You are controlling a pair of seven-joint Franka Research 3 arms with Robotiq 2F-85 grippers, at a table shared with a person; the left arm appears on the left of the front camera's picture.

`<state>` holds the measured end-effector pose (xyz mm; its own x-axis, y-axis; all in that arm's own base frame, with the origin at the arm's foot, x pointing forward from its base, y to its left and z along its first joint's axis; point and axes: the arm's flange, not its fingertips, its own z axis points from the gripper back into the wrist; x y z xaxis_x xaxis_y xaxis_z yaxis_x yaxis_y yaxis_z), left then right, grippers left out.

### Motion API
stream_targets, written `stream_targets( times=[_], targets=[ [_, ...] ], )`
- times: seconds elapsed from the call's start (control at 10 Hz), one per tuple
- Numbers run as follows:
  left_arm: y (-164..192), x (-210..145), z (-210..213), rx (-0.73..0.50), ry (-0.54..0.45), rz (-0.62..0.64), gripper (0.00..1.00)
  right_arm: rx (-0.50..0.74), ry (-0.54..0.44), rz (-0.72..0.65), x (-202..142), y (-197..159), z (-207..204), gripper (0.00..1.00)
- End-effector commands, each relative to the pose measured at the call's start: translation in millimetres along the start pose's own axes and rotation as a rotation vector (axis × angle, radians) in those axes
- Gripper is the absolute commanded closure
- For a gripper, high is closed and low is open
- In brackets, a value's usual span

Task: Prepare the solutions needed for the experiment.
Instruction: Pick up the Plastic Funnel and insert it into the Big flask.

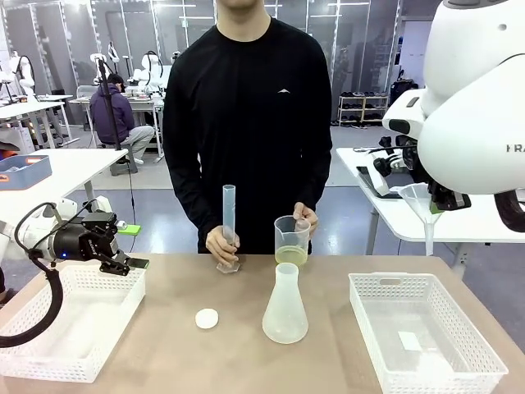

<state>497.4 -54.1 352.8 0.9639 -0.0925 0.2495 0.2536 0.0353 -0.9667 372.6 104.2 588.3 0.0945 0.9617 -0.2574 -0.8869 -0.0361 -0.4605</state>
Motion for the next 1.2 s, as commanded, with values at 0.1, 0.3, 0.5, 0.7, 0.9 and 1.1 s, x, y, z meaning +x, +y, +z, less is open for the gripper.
stream_targets(
  times=[0.1,0.3,0.5,0.7,0.9,1.1],
  targets=[
    [-1.5,0.4,-0.6,0.001,0.002,-0.001,0.0,0.007,0.007,0.005,-0.5,-5.7,0.9,1.0],
    [-1.5,0.4,-0.6,0.001,0.002,-0.001,0.0,0.007,0.007,0.005,-0.5,-5.7,0.9,1.0],
    [-1.5,0.4,-0.6,0.001,0.002,-0.001,0.0,0.007,0.007,0.005,-0.5,-5.7,0.9,1.0],
    [-1.5,0.4,-0.6,0.001,0.002,-0.001,0.0,-0.049,-0.03,0.041,16.7,5.6,4.2,0.96],
    [-1.5,0.4,-0.6,0.001,0.002,-0.001,0.0,-0.071,-0.136,0.12,44.6,20.3,16.4,0.96],
    [-1.5,0.4,-0.6,0.001,0.002,-0.001,0.0,-0.106,-0.269,0.211,70.9,36.0,27.3,0.96]
  ],
)
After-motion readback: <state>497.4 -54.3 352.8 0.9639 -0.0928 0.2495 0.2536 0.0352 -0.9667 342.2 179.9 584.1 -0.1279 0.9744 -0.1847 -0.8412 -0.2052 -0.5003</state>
